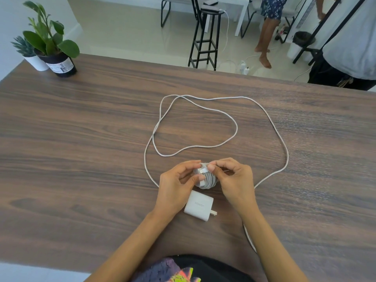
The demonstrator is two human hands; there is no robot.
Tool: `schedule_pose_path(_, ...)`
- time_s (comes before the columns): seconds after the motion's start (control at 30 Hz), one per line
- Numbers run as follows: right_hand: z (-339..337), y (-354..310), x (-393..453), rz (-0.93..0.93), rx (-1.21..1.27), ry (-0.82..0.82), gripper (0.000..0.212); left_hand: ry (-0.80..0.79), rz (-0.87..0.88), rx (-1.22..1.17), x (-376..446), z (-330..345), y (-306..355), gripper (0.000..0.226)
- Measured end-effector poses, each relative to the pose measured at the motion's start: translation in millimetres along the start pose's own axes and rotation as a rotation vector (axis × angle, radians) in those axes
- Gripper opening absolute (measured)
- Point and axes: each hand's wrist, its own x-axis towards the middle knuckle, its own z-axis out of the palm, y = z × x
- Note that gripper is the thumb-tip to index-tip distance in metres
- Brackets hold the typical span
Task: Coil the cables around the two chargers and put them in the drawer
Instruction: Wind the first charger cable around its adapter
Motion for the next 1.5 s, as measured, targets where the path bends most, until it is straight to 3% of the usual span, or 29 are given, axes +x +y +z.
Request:
schedule_pose_path(0.2, 3, 1, -6, 0.034, 0.113, -0.015, 0.009, 0.070, 0.082, 0.047, 1, 1, -1, 0.016)
schedule_pose_path(0.33, -4, 0, -7, 0.019, 0.157, -0.084, 0.015, 0.074, -0.016, -0.029, 2, 0, 1, 0.010)
schedule_pose_path(0.47, -9, 8, -10, -0.074, 0.010, -0.100, 0.034, 0.097, -0.099, -0.142, 4, -3, 1, 0.007)
schedule_pose_path(0.57, -13, 11, -11, -0.169, -0.272, -0.159, 0.048, 0.083, -0.118, -0.179, 8, -5, 1, 0.008)
schedule_pose_path(0.73, -19, 11, -7, -0.238, -0.448, -0.245, 0.056, 0.053, -0.115, -0.177, 15, -7, 0, 0.016)
schedule_pose_path(0.9, -16, 9, -3, -0.086, -0.228, -0.282, 0.049, 0.036, -0.077, -0.120, 19, -5, 2, 0.021)
schedule_pose_path(1.03, -11, 10, -4, 0.021, 0.003, -0.169, 0.034, 0.039, -0.031, -0.037, 17, -5, 3, 0.022)
schedule_pose_path(1.13, -7, 7, -4, 0.085, 0.105, -0.105, 0.038, 0.037, -0.007, 0.004, 17, -5, 5, 0.023)
schedule_pose_path(1.37, -6, 5, -4, 0.112, 0.103, -0.078, 0.033, 0.106, 0.017, 0.020, 15, -3, 10, 0.023)
schedule_pose_path(1.5, -6, 9, -4, -0.010, -0.042, -0.140, 0.042, 0.101, -0.001, 0.035, 16, -5, 11, 0.026)
